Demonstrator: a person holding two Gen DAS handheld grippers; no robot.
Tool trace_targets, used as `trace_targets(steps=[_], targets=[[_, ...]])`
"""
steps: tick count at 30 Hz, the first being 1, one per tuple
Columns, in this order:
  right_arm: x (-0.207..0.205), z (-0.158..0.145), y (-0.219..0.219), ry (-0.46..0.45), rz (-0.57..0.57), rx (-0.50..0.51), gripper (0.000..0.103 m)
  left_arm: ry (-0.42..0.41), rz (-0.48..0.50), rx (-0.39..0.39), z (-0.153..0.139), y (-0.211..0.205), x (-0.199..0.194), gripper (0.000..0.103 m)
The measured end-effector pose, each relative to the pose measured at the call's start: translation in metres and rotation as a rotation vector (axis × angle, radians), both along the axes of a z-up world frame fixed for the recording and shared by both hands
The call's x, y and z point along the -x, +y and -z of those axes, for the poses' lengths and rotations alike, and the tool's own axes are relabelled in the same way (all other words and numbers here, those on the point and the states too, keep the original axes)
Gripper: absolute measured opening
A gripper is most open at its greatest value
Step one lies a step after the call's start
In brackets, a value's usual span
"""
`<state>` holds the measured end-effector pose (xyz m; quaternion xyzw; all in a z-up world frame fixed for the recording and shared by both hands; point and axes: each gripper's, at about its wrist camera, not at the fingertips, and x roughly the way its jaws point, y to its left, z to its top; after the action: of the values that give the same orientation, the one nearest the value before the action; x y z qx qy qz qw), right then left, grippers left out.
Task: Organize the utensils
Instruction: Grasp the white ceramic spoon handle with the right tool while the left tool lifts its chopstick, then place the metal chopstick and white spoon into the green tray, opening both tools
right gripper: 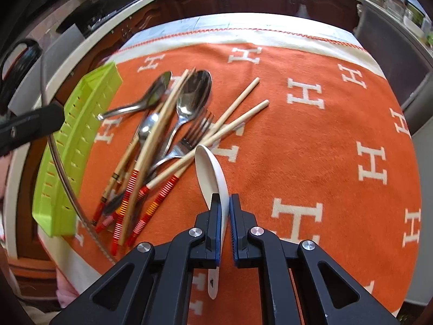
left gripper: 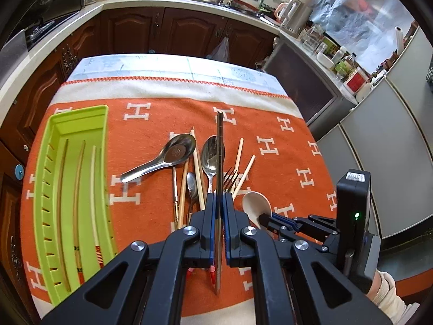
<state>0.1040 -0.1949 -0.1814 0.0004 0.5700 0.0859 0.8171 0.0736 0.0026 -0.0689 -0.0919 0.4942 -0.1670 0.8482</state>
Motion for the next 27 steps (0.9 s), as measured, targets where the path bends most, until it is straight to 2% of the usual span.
trace_targets(steps=[7, 13, 21, 27], targets=[[0.012, -0.038, 0.015, -0.045, 0.006, -0.043, 0.005, -0.046, -0.014, 0.016, -0.023, 0.021, 0.026, 0.003], [0.024, -0.067, 0.049, -0.088, -0.066, -0.046, 0.005, -0.112, -0.019, 0.018, -0.052, 0.037, 0.057, 0.003], [0.033, -0.096, 0.123, -0.127, -0.221, -0.068, 0.005, -0.209, -0.076, -0.006, -0.099, 0.072, 0.097, 0.003], [0.037, -0.107, 0.19, -0.111, -0.348, -0.114, 0.005, -0.225, -0.192, -0.054, -0.117, 0.115, 0.108, 0.003]])
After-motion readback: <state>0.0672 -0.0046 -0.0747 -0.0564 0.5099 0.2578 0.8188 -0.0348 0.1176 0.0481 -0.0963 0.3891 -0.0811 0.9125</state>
